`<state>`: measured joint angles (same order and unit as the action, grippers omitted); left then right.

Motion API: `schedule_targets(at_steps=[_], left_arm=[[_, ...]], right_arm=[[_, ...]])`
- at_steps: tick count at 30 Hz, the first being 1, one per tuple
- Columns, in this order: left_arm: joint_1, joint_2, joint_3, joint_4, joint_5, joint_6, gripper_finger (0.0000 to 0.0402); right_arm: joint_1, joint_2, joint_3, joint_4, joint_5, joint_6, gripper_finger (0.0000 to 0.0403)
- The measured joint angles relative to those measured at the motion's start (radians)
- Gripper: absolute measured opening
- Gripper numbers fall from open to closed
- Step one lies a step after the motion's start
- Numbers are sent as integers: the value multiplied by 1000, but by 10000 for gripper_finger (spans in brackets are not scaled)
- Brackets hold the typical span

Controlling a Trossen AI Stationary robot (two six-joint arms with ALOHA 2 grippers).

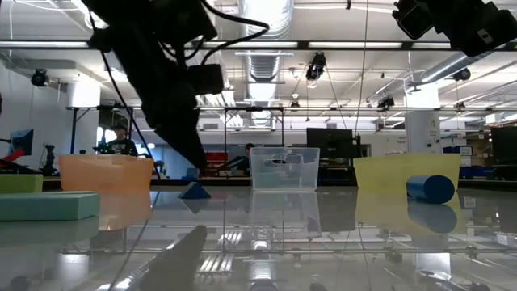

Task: Sort & place blocks by color
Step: Put the blue block into the yellow bin

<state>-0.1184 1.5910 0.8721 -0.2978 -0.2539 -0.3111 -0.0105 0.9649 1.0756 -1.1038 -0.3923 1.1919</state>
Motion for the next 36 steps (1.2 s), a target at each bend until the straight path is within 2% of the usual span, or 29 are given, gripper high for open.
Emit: schedule_targets(at_steps=[4,9,14,19,29,32,36], left_arm=[[20,-17,-70,6,-2,-19,208],[34,-15,-138,138,17,-23,208],[34,-5,-158,187,21,-24,205],[34,2,-163,186,21,-23,175],[34,-8,-162,183,38,-56,83],[34,-29,-152,195,38,-73,77],[34,-53,-154,199,45,-76,93]], right_arm=[[0,0,0,1,1,1,132],[0,0,0,1,3,6,132],[0,1,0,1,3,19,132],[0,1,0,1,33,15,132],[0,1,0,1,62,-6,132],[0,1,0,1,74,-7,132],[0,1,0,1,86,-16,132]])
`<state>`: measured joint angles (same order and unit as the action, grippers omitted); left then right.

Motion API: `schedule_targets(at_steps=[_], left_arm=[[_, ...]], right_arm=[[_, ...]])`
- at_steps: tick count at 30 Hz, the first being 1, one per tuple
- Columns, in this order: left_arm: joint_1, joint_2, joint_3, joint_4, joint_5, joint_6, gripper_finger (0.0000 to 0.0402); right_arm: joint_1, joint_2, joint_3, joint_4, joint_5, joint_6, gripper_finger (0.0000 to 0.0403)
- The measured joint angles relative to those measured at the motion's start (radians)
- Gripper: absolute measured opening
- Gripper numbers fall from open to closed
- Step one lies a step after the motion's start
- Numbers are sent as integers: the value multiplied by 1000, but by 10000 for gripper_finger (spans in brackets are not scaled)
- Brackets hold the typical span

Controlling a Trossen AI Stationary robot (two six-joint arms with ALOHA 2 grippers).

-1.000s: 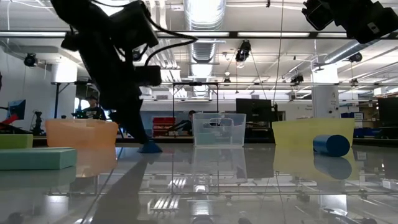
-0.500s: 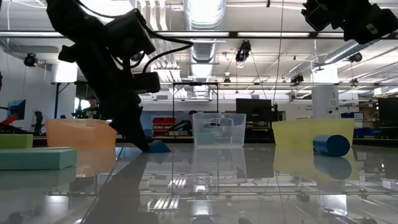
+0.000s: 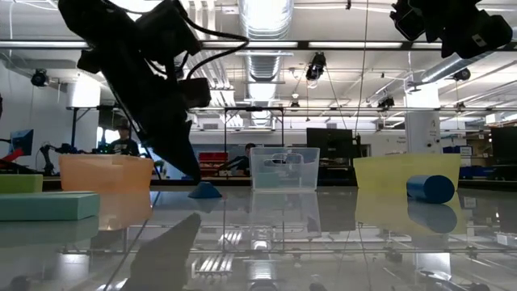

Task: Sort & place blocks by color
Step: Put the blue block into the yellow bin

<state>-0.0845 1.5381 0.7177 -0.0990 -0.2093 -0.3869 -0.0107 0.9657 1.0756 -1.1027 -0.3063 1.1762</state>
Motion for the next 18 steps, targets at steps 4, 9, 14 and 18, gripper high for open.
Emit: schedule_targets(at_steps=[4,9,14,18], left_arm=[[0,-9,-1,18,18,-3,132],[0,-4,-6,20,19,-50,197],[0,-3,-12,45,5,-52,251],[0,22,-21,128,-1,-53,263]], right_arm=[[0,0,0,0,1,-10,132],[0,0,0,0,4,-15,132],[0,0,0,-1,19,-17,132],[0,0,0,0,21,-17,132]])
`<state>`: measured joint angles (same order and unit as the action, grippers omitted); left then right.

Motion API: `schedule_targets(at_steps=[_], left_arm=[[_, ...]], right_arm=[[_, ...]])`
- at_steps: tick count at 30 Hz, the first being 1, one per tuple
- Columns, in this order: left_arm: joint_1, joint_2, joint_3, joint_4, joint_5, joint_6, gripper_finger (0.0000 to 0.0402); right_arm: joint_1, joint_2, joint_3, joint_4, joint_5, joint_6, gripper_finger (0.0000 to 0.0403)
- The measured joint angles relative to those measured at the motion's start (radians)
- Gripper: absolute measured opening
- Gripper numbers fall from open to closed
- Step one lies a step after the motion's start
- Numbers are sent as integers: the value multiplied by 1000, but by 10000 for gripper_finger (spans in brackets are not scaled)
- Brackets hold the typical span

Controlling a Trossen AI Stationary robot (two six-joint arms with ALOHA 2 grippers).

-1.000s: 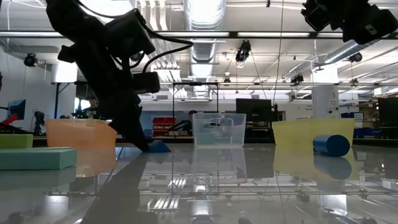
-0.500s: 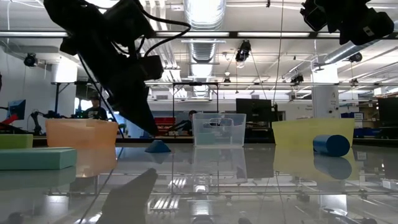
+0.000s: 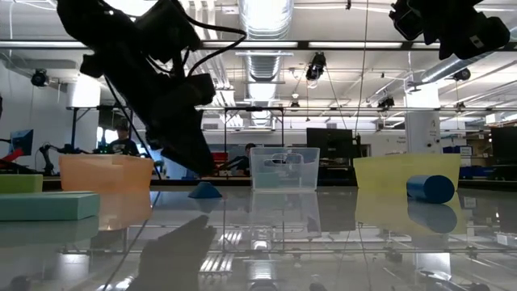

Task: Sort & place blocks by color
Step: Put the blue block into the yellow bin

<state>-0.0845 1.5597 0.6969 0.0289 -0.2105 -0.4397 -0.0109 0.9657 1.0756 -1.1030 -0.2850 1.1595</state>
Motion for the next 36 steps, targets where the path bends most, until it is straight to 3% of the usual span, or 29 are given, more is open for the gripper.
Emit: schedule_targets(at_steps=[9,16,21,27,36], left_arm=[[0,89,-2,65,-9,-8,261],[0,107,-1,68,-20,-8,197],[0,96,-1,58,-5,-30,119],[-1,43,14,56,48,-53,118],[1,-151,57,63,86,-91,118]], right_arm=[[0,0,0,0,0,6,132],[0,0,0,3,0,-3,132],[4,-2,0,59,59,-145,132],[6,-2,0,193,131,-344,132],[6,0,0,430,211,-617,132]])
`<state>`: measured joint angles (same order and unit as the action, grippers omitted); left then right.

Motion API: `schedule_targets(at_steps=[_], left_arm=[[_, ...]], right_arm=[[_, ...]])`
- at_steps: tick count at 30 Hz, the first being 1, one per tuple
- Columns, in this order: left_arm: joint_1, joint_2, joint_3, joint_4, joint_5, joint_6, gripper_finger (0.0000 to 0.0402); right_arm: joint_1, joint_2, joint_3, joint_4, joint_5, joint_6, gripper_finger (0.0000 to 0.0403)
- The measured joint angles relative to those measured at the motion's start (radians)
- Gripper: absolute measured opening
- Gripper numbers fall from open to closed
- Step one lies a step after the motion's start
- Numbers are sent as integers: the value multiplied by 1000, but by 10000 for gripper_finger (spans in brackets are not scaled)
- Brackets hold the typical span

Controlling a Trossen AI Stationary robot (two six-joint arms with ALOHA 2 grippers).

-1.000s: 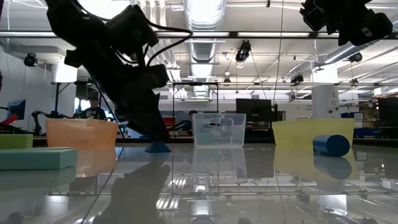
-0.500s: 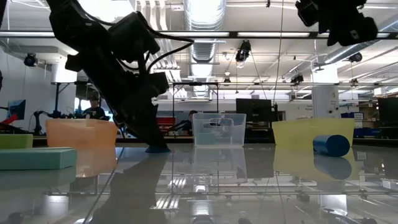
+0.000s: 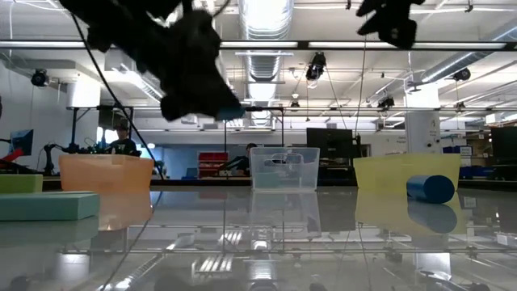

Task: Sort & place blocks by color
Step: Put the blue block into the yellow bin

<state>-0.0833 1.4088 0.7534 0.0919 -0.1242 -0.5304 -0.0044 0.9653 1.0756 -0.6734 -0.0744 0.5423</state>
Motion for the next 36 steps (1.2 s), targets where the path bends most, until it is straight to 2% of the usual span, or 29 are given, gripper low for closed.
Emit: schedule_targets(at_steps=[4,10,17,22,25,30,36], left_arm=[[7,-94,-1,27,0,-47,118],[40,-214,-5,155,-3,-206,118],[82,-282,-6,256,-47,-421,118],[84,-281,-7,392,-74,-508,118],[84,-273,-7,439,-90,-536,118],[84,-270,-7,458,-121,-568,118],[84,-262,-9,519,-135,-557,118]], right_arm=[[0,0,0,103,0,-74,132],[0,6,0,344,1,-234,132],[0,40,0,548,97,-487,139],[0,100,0,684,205,-577,181],[0,136,1,772,209,-581,214],[0,204,47,780,206,-591,262],[0,307,127,779,205,-620,294]])
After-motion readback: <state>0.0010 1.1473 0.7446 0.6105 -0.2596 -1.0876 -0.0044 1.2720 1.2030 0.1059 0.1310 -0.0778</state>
